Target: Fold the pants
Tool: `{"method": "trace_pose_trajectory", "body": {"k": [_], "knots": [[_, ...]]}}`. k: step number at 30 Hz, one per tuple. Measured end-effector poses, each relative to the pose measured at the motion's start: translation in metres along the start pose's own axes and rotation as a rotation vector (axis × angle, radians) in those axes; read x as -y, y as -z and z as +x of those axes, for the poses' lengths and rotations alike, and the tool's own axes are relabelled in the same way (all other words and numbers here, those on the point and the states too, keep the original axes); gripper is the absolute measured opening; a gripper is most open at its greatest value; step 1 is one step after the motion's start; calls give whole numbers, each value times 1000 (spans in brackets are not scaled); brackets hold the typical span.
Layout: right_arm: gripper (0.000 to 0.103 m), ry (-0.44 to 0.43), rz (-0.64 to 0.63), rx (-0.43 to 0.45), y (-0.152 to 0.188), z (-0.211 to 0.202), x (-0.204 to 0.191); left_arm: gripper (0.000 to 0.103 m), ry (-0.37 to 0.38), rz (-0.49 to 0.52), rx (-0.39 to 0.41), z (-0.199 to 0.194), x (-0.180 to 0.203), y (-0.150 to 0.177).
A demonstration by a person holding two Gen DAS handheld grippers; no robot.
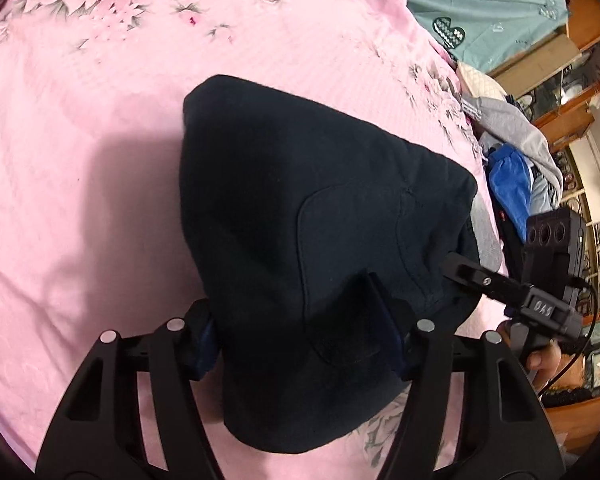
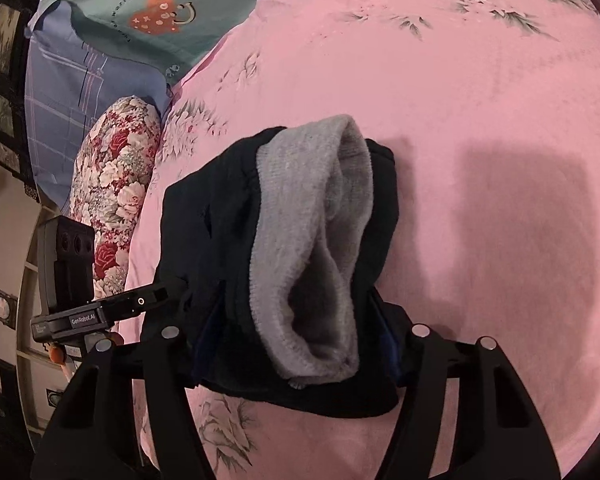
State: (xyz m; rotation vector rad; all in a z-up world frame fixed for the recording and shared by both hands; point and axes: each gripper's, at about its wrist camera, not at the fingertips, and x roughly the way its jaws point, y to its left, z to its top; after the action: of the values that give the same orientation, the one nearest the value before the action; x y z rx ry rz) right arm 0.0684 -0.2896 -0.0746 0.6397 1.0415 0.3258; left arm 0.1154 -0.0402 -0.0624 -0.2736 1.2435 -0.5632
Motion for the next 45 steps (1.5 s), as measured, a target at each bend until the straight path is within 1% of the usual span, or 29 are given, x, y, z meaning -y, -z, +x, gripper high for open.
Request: {"method": "trace_pose_trajectory", "body": {"k": [1, 2, 3, 4, 5, 6, 8, 10, 13, 16, 18, 20, 22, 24, 26, 28, 29, 31, 32, 33, 34, 35, 36, 37, 38, 39, 41, 43, 45], "knots": [[60, 18, 2, 2, 0, 0, -1, 44, -12, -4, 4, -1, 1, 1], [50, 40, -5, 10, 1, -1, -2, 38, -17, -13, 2, -3, 3, 3], [47, 54, -12, 17, 5, -1, -5, 32, -36, -5, 13, -7, 7, 4], [44, 68, -22, 24, 8, -2, -7, 29, -54, 17, 25, -12, 13, 6], [41, 84, -38, 33, 10, -4, -12, 21, -82, 58, 46, -21, 22, 10], [39, 102, -63, 49, 12, -10, -21, 20, -91, 93, 63, -30, 31, 13], [38, 117, -118, 81, 15, -21, -38, 18, -87, 110, 85, -44, 38, 14], [37, 116, -180, 108, 14, -32, -60, 18, -97, 128, 127, -63, 43, 10], [37, 104, -278, 159, -4, -48, -95, 18, -96, 146, 245, -104, 47, -13], [37, 80, -374, 240, -44, -62, -134, 18, -130, 166, 381, -142, 52, -55], [37, 68, -439, 300, -79, -63, -161, 18, -189, 173, 471, -157, 54, -89], [37, 37, -465, 347, -117, -56, -177, 18, -242, 149, 546, -160, 51, -128], [37, 9, -490, 410, -158, -40, -186, 18, -274, 108, 594, -155, 39, -162], [37, 15, -504, 429, -189, -14, -187, 18, -308, 77, 593, -140, 25, -189], [37, 20, -484, 413, -215, 14, -178, 19, -336, 29, 566, -113, 5, -220], [37, 47, -469, 401, -237, 46, -166, 20, -363, 2, 539, -84, -12, -240], [37, 66, -471, 400, -244, 61, -160, 23, -396, -10, 517, -62, -23, -248], [38, 119, -464, 382, -257, 95, -143, 32, -432, -47, 471, -29, -43, -258], [40, 153, -452, 359, -263, 112, -134, 44, -464, -91, 432, -10, -58, -261], [41, 198, -424, 318, -269, 133, -121, 68, -492, -137, 407, 3, -70, -261], [45, 269, -401, 279, -273, 151, -109, 80, -498, -172, 408, 12, -81, -260], [58, 345, -386, 255, -276, 165, -100, 99, -512, -211, 433, 14, -93, -257], [65, 356, -363, 284, -276, 169, -88, 101, -500, -238, 445, 14, -101, -255], [78, 346, -340, 331, -276, 166, -79, 101, -473, -250, 442, 14, -105, -254], [80, 338, -329, 329, -277, 166, -75, 101, -459, -255, 442, 11, -107, -252], [80, 322, -313, 327, -276, 165, -71, 101, -470, -247, 443, 9, -106, -251], [80, 328, -319, 327, -274, 160, -72, 101, -501, -236, 441, -2, -101, -246], [80, 333, -301, 349, -267, 143, -77, 101, -486, -240, 458, -20, -93, -233], [80, 329, -301, 384, -253, 118, -88, 101, -470, -229, 477, -37, -85, -216]]}}
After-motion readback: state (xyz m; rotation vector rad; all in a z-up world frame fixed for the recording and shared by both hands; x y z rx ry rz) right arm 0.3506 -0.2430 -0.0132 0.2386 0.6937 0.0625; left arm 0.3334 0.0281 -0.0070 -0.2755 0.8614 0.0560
